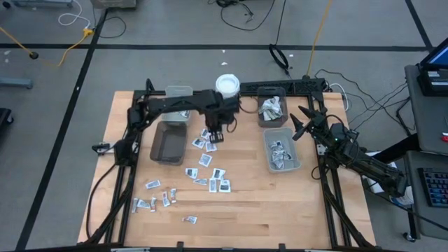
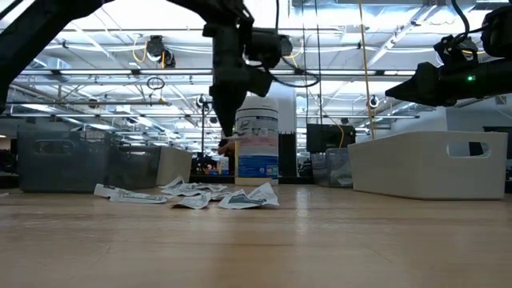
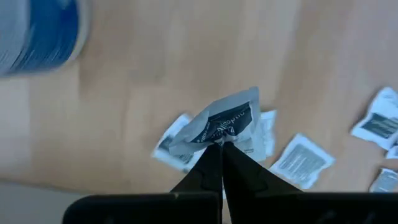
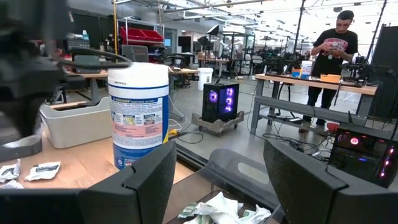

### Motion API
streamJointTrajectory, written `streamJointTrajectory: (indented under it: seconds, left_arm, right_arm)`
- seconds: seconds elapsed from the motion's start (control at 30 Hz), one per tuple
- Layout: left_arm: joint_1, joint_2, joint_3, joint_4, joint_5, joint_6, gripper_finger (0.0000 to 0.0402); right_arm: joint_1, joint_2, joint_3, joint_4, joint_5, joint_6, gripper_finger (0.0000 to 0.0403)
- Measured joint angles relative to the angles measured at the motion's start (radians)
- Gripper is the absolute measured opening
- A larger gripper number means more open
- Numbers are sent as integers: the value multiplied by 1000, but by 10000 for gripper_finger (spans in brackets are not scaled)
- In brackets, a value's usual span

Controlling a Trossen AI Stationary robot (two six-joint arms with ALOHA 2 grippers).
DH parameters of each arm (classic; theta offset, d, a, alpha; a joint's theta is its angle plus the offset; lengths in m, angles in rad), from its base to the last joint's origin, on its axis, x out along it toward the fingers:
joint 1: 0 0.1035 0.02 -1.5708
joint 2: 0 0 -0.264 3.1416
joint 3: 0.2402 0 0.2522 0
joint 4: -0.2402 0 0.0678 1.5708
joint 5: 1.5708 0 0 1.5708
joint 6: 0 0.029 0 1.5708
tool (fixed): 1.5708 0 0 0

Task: Pick & Place First Aid Supplies
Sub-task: Put the gray towelette pack into the left gray bin

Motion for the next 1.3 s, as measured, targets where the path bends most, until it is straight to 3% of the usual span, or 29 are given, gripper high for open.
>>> streamJointTrajectory:
  seconds: [0.6, 1.03, 1.3]
  left_arm:
    - [382, -77, 1, -102, -34, -70, 0]
    - [584, -95, -2, -183, -26, -103, 0]
    - [608, -95, -186, -33, -74, -147, 0]
  right_arm:
    - [0, 0, 0, 0, 0, 0, 238]
    - [0, 0, 0, 0, 0, 0, 238]
    - [0, 0, 0, 0, 0, 0, 238]
